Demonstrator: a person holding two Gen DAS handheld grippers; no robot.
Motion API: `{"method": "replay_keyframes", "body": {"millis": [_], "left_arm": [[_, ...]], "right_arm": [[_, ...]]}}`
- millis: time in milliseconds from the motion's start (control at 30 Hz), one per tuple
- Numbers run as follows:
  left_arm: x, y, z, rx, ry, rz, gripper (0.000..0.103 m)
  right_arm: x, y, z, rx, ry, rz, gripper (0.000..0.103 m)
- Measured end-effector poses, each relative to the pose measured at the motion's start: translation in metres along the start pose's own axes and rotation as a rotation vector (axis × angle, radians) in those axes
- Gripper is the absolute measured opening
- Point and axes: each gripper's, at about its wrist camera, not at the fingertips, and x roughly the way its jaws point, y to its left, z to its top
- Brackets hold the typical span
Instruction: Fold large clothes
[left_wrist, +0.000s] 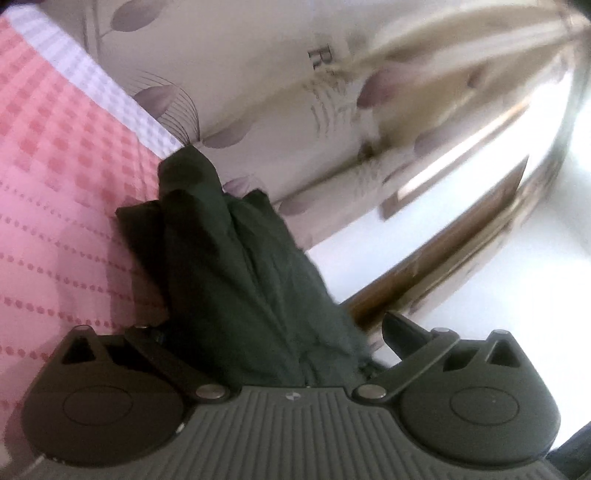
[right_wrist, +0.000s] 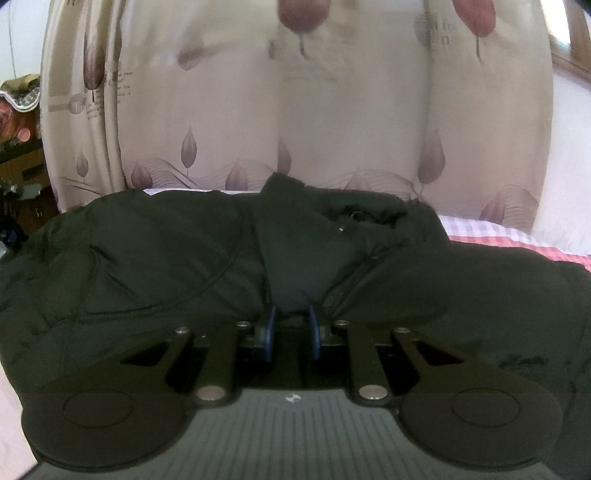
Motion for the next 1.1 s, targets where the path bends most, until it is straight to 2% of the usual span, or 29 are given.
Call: {"method": "replay_keyframes", "body": {"millis": [100, 233, 267, 300, 333, 400, 467, 600, 700, 767, 967, 1000, 1067, 1100], "left_arm": [[0.006, -0.008, -0.001, 0.073, 0.039, 0.071, 0.103], [0.008, -0.009, -0.001, 0.077, 0.080, 0.120, 0.103], [0.008, -0.013, -0.002, 0.091, 0.075, 0.177, 0.103], [0.010, -0.019, -0.002, 0.127, 0.075, 0.284, 0.103], [0.012, -0.025, -0.002, 0.154, 0.075, 0.361, 0.103], [0.013, -0.028, 0.001, 0.124, 0.064, 0.414, 0.103], [0.010, -0.026, 0.004, 0.079, 0.056, 0.412, 0.103], [0.006, -0.020, 0.007, 0.079, 0.050, 0.381, 0.103], [-0.002, -0.013, 0.009, 0.031, 0.049, 0.299, 0.103], [-0.003, -0.015, 0.010, 0.034, 0.034, 0.298, 0.103], [0.002, -0.019, 0.012, 0.086, 0.124, 0.312, 0.102], [0.002, -0.018, 0.012, 0.082, 0.118, 0.311, 0.101], [0.002, -0.015, 0.012, 0.064, 0.091, 0.330, 0.092], [0.002, -0.014, 0.013, 0.055, 0.083, 0.350, 0.080]], "right_arm": [[-0.001, 0.001, -0.001, 0.001, -0.002, -0.002, 0.018], [-0.001, 0.001, -0.001, 0.002, -0.003, -0.001, 0.018], [-0.001, 0.001, -0.001, 0.001, -0.003, -0.002, 0.018], [-0.001, 0.001, -0.001, 0.001, -0.003, -0.002, 0.018], [-0.001, 0.000, -0.001, 0.002, -0.003, -0.001, 0.018], [-0.001, 0.001, -0.001, 0.002, -0.004, -0.001, 0.018], [-0.001, 0.001, -0.001, 0.002, -0.004, -0.001, 0.018], [-0.002, 0.001, -0.001, 0.006, -0.006, 0.001, 0.018], [-0.002, 0.001, -0.001, 0.006, -0.007, 0.001, 0.018], [-0.002, 0.001, -0.001, 0.007, -0.008, 0.001, 0.018], [-0.002, 0.001, -0.001, 0.007, -0.008, 0.001, 0.018], [-0.002, 0.001, -0.002, 0.007, -0.008, 0.001, 0.018], [-0.002, 0.001, -0.002, 0.007, -0.008, 0.001, 0.018], [-0.002, 0.001, -0.002, 0.008, -0.009, 0.002, 0.018]]}}
